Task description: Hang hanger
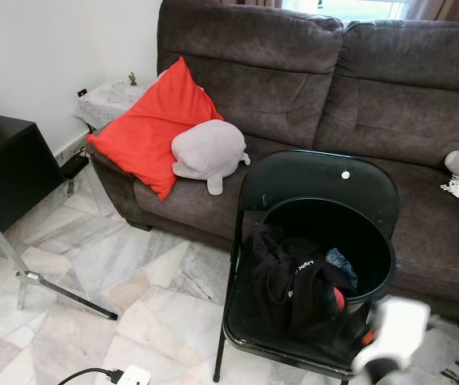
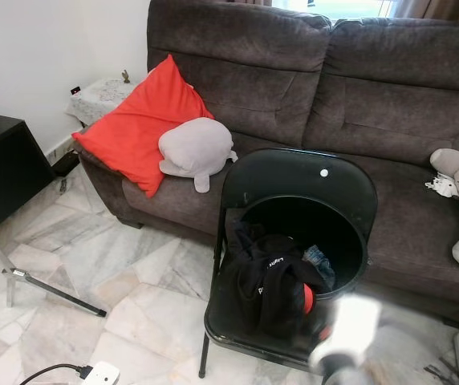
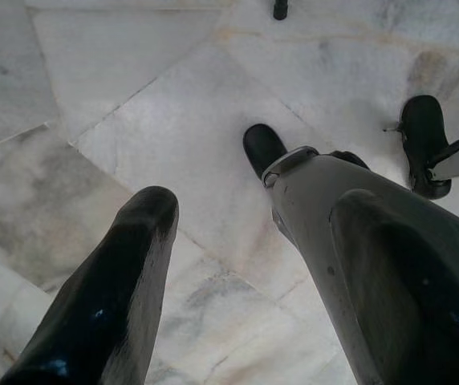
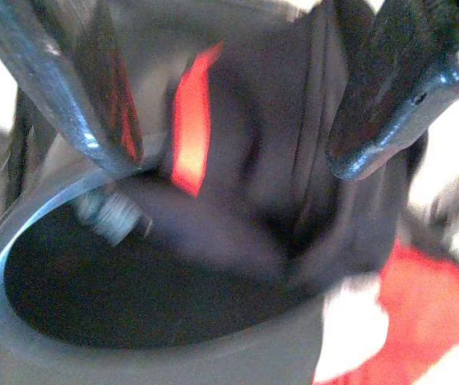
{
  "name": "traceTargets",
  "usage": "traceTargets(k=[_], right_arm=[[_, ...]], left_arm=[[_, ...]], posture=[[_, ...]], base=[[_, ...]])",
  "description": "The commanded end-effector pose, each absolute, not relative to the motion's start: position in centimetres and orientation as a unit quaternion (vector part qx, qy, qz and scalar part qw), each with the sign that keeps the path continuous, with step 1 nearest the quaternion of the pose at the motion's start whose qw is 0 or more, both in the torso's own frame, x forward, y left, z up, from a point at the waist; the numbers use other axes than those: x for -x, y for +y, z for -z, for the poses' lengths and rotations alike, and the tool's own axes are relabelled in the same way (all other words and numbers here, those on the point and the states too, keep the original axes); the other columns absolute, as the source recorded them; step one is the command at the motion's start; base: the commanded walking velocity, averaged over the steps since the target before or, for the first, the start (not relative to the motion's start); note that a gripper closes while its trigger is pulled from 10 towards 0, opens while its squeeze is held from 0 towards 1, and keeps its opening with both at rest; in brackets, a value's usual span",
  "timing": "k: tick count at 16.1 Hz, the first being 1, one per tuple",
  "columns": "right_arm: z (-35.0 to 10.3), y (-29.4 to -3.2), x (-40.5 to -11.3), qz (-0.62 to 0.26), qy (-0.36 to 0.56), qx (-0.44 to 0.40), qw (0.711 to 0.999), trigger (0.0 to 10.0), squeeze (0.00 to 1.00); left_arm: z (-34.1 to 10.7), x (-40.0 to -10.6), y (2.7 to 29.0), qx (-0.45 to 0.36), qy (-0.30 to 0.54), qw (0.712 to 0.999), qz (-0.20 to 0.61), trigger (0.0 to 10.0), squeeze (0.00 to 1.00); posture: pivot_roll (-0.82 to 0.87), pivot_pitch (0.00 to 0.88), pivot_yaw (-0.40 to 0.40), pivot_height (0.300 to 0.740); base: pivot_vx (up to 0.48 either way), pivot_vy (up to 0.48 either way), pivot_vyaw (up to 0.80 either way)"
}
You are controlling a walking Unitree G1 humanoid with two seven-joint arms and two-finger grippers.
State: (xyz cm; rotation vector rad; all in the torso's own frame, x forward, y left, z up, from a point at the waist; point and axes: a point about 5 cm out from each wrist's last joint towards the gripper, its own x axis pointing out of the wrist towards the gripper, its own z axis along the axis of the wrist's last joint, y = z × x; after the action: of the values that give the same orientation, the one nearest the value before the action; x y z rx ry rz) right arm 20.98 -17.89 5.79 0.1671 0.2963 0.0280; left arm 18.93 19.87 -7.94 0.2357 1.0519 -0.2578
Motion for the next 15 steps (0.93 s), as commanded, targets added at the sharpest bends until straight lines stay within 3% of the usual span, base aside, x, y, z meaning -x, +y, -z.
traceTargets(k=[1,7,15], right_arm=[[-5.3,-17.8,-20.9,-0.021,0.160,-0.077,0.984,10.0,0.00],[-1.8,-20.5,-20.1,-0.035,0.232,-0.057,0.970,10.0,0.00],[-1.9,-20.6,-21.3,-0.139,0.189,-0.077,0.969,10.0,0.00]], left_arm=[[8.2,-18.4,20.1,-0.117,0.509,0.844,0.121,10.0,0.00],[8.2,-18.5,20.1,-0.114,0.509,0.846,0.113,10.0,0.00],[8.0,-18.6,20.4,-0.118,0.507,0.847,0.109,10.0,0.00]], posture=[[-0.11,0.038,0.039,0.740],[-0.10,0.044,0.032,0.740],[-0.08,0.049,0.050,0.740]], base=[[0.000,0.000,0.00],[0.000,0.000,0.00],[0.000,0.000,0.00]])
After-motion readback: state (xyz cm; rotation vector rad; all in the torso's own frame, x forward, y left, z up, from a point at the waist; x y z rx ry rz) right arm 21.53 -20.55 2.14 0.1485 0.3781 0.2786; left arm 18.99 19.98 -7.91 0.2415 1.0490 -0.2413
